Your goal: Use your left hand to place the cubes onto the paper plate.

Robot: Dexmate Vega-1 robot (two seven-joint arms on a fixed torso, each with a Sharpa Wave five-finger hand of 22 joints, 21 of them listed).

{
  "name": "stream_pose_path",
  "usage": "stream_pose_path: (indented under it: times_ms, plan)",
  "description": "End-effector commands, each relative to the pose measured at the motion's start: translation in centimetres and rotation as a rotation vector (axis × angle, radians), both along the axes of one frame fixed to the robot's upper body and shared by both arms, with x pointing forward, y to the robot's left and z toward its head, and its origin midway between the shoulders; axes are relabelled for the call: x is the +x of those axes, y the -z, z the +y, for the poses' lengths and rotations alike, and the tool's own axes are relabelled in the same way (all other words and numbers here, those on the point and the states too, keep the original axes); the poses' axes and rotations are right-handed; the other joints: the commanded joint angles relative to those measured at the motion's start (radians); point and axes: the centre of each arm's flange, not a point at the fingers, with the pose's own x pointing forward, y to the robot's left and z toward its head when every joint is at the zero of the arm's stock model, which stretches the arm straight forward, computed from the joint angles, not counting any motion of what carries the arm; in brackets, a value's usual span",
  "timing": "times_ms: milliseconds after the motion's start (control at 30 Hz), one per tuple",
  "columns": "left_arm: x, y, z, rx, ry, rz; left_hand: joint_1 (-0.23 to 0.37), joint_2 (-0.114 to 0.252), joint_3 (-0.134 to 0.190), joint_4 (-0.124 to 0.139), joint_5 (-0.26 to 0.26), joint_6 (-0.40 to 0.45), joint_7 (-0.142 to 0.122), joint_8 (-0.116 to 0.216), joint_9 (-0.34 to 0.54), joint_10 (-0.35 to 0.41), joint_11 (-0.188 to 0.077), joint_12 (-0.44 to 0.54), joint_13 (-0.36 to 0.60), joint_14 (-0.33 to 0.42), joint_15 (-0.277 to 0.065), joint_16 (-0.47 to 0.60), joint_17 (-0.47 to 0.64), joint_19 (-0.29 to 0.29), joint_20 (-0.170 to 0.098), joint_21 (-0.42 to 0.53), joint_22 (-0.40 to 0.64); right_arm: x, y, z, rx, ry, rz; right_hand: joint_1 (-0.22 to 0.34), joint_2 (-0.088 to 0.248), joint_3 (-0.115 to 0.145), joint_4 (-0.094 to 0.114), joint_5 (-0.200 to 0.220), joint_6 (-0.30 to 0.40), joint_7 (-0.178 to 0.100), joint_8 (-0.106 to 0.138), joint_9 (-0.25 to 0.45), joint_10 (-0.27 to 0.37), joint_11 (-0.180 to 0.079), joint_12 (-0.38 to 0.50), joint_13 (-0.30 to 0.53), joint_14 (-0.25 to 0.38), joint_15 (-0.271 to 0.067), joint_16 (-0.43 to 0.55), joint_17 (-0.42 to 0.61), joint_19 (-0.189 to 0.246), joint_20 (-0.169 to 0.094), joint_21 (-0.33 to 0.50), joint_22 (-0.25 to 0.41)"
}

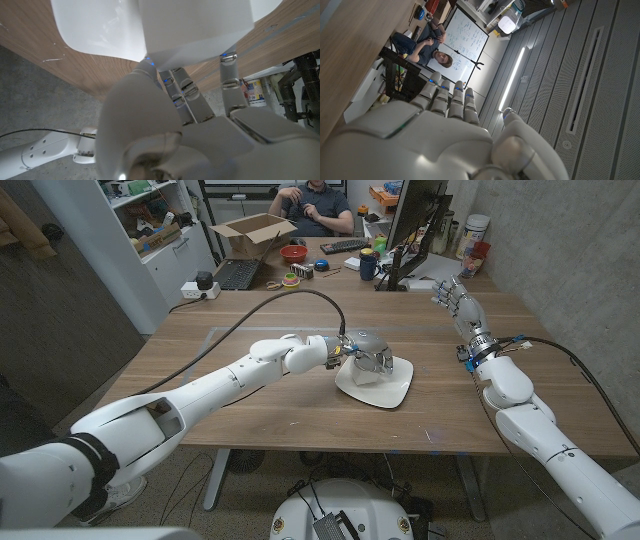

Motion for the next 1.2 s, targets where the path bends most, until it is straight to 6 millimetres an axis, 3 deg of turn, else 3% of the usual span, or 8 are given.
stream_pose_path:
  times_ms: [33,300,500,600,800,833,1000,1200]
  plan:
    - [0.3,0.6,0.1,0.017,-0.025,-0.022,0.029,0.021,0.054,-0.055,-0.002,0.01,0.001,0.005,0.002,0.014,0.0,-0.001,0.0,0.009,-0.066,0.004,0.003,0.071,-0.335,0.001,-0.001,0.1,-0.1,-0.2,-0.001,0.001,0.002,-0.011,0.006,-0.004,0.0,0.008,0.007,0.001,0.008,0.002,0.006,-0.002,0.004,0.003,0.009,0.002,0.001,0.001,0.008,0.003,-0.004,0.006]
    - [0.2,0.4,-0.3,0.057,-0.044,-0.032,-0.038,-0.011,0.055,-0.033,-0.006,-0.045,-0.012,-0.01,0.015,-0.042,0.01,-0.029,-0.015,-0.064,-0.052,-0.021,-0.031,-0.019,-0.309,-0.088,-0.013,0.3,0.0,-0.3,0.005,0.005,0.006,-0.011,0.006,-0.004,0.0,0.008,0.007,0.0,0.007,0.002,0.006,-0.002,0.004,0.003,0.009,0.001,0.0,0.001,0.008,0.003,-0.005,0.006]
    - [0.3,0.4,-0.3,0.081,-0.059,-0.04,-0.107,-0.061,0.036,-0.015,-0.004,-0.101,-0.032,-0.023,0.023,-0.089,0.011,-0.057,-0.029,-0.145,-0.044,-0.025,-0.061,-0.044,-0.286,-0.137,-0.014,0.5,-0.2,-0.3,0.008,0.01,0.003,-0.011,0.007,-0.005,0.0,0.008,0.007,0.0,0.007,0.002,0.006,-0.003,0.004,0.003,0.009,0.0,0.0,0.001,0.008,0.002,-0.007,0.006]
    - [0.4,0.3,-0.2,0.093,-0.066,-0.033,-0.121,-0.069,0.034,-0.011,-0.002,-0.113,-0.031,-0.025,0.025,-0.108,0.011,-0.069,-0.033,-0.172,-0.04,-0.025,-0.067,-0.051,-0.278,-0.156,-0.015,0.7,-0.2,-0.2,0.004,0.009,0.005,-0.011,0.007,-0.005,0.0,0.008,0.006,-0.001,0.007,0.002,0.006,-0.003,0.003,0.003,0.009,0.001,0.0,0.001,0.007,0.002,-0.007,0.006]
    - [0.5,0.3,0.0,0.099,-0.075,-0.041,-0.203,-0.124,-0.002,0.015,0.007,-0.187,-0.043,-0.04,0.029,-0.155,0.009,-0.101,-0.048,-0.275,-0.032,-0.022,-0.083,-0.045,-0.241,-0.218,-0.015,0.9,-0.4,0.0,0.001,0.006,0.01,-0.012,0.007,-0.005,0.0,0.008,0.006,-0.001,0.007,0.002,0.006,-0.002,0.003,0.003,0.01,0.001,0.0,0.001,0.008,0.003,-0.008,0.006]
    - [0.5,0.2,-0.1,0.108,-0.082,-0.046,-0.218,-0.128,-0.009,0.021,0.011,-0.217,-0.046,-0.046,0.029,-0.173,0.012,-0.112,-0.052,-0.309,-0.026,-0.023,-0.086,-0.069,-0.216,-0.242,-0.014,1.0,-0.4,0.0,0.0,0.004,0.011,-0.012,0.007,-0.005,0.0,0.008,0.007,-0.001,0.007,0.002,0.006,-0.001,0.004,0.003,0.011,0.002,0.0,0.001,0.008,0.003,-0.008,0.006]
    - [0.6,0.1,0.1,0.097,-0.09,-0.037,-0.273,-0.144,-0.04,0.042,0.021,-0.265,-0.05,-0.047,0.028,-0.228,0.015,-0.148,-0.064,-0.438,-0.006,-0.027,-0.098,-0.123,-0.148,-0.304,-0.01,1.0,-0.4,0.2,-0.003,0.007,0.017,-0.013,0.006,-0.006,0.001,0.008,0.007,-0.001,0.007,0.002,0.006,-0.002,0.003,0.003,0.011,0.001,0.0,0.001,0.008,0.004,-0.009,0.006]
    - [0.4,-0.4,0.5,0.074,-0.101,-0.08,-0.298,-0.149,-0.067,0.049,0.035,-0.344,-0.063,-0.054,0.023,-0.303,0.023,-0.195,-0.076,-0.567,0.033,-0.025,-0.11,-0.173,-0.105,-0.362,-0.008,1.0,-0.5,0.2,-0.01,0.01,0.02,-0.013,0.006,-0.006,0.001,0.008,0.007,0.0,0.008,0.002,0.007,-0.004,0.003,0.003,0.01,0.001,0.0,0.001,0.007,0.004,-0.011,0.006]
